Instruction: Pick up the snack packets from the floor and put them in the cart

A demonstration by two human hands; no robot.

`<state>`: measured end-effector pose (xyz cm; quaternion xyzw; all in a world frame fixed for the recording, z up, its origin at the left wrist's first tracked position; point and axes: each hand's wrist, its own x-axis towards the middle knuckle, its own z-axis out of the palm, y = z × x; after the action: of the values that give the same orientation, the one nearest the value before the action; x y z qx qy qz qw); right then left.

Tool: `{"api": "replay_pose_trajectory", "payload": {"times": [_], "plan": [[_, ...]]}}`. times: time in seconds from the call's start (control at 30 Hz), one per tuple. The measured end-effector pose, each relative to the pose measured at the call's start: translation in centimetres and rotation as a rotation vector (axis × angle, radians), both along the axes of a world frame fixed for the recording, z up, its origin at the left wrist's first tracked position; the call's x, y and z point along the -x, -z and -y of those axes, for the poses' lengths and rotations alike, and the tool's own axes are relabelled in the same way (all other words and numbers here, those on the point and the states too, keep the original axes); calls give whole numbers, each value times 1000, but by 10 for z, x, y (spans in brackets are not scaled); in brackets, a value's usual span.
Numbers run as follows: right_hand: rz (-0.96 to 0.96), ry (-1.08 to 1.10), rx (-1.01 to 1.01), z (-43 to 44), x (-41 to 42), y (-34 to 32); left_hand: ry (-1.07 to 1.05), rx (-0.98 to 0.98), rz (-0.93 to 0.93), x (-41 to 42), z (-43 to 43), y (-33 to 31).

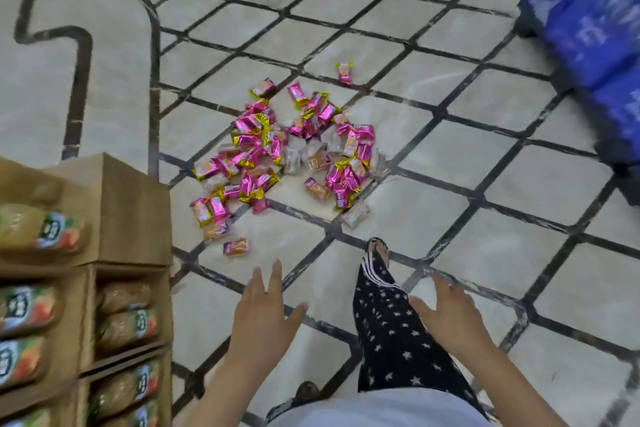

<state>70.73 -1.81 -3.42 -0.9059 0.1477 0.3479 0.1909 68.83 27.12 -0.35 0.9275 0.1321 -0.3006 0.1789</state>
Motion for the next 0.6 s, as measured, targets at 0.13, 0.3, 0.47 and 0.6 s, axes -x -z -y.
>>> {"api": "replay_pose_trajectory", "payload": {"times": [0.13,0.3,0.47,0.6], "plan": [[-11,34,-62,24,-111,5,-104,40,-64,-75,43,4],[-6,-31,-34,41,-232,25,-49,68,-102,-150,88,21],[-85,31,-36,39,-303,74,-133,30,-171,-216,94,55],[-159,190,-58,29,-326,140,-183,-27,-209,-270,80,117]]}}
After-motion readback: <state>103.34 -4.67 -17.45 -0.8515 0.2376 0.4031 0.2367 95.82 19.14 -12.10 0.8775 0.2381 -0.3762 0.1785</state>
